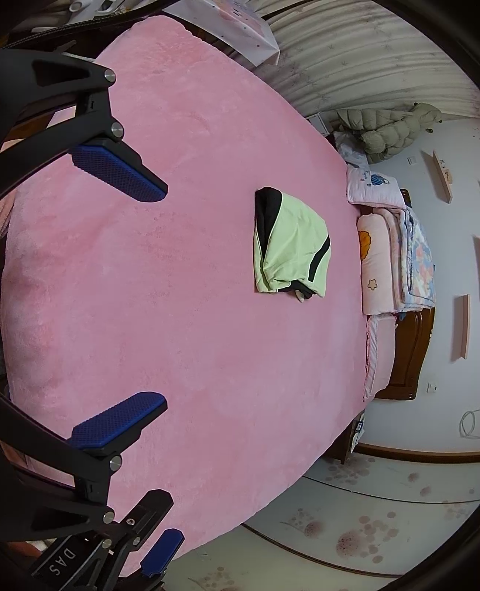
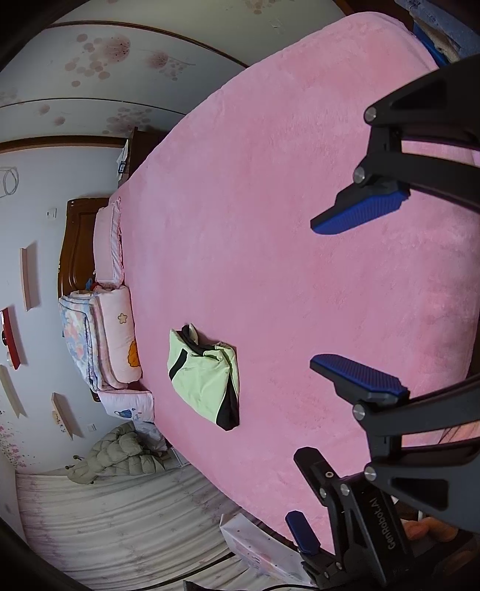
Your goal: Fold large clothes
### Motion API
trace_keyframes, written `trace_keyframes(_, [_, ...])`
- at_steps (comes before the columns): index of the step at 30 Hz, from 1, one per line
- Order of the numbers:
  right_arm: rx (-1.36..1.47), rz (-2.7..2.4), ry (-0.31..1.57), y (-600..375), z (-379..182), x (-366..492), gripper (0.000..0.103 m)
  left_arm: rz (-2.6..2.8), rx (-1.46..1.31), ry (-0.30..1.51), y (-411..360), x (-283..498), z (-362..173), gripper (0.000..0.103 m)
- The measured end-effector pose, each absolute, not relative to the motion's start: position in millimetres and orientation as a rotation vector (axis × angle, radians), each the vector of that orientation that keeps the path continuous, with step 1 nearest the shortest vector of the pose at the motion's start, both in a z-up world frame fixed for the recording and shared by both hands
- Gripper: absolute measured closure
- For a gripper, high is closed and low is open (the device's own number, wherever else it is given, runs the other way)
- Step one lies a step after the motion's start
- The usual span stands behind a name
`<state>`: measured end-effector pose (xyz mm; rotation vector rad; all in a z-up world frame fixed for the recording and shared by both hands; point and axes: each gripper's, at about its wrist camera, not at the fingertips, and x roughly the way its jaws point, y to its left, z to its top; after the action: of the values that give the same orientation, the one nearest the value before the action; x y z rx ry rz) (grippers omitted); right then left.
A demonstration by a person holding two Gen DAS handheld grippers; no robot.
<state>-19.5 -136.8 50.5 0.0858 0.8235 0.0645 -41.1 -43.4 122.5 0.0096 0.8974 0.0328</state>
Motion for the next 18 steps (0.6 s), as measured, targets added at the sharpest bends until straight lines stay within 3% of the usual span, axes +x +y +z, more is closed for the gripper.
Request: trace_keyframes(18, [0.070,0.062,0.821,-133.2,52.8,-19.3,0.035,0.033,0.007,0.901,-42.9,-42.5,123.0,0.001])
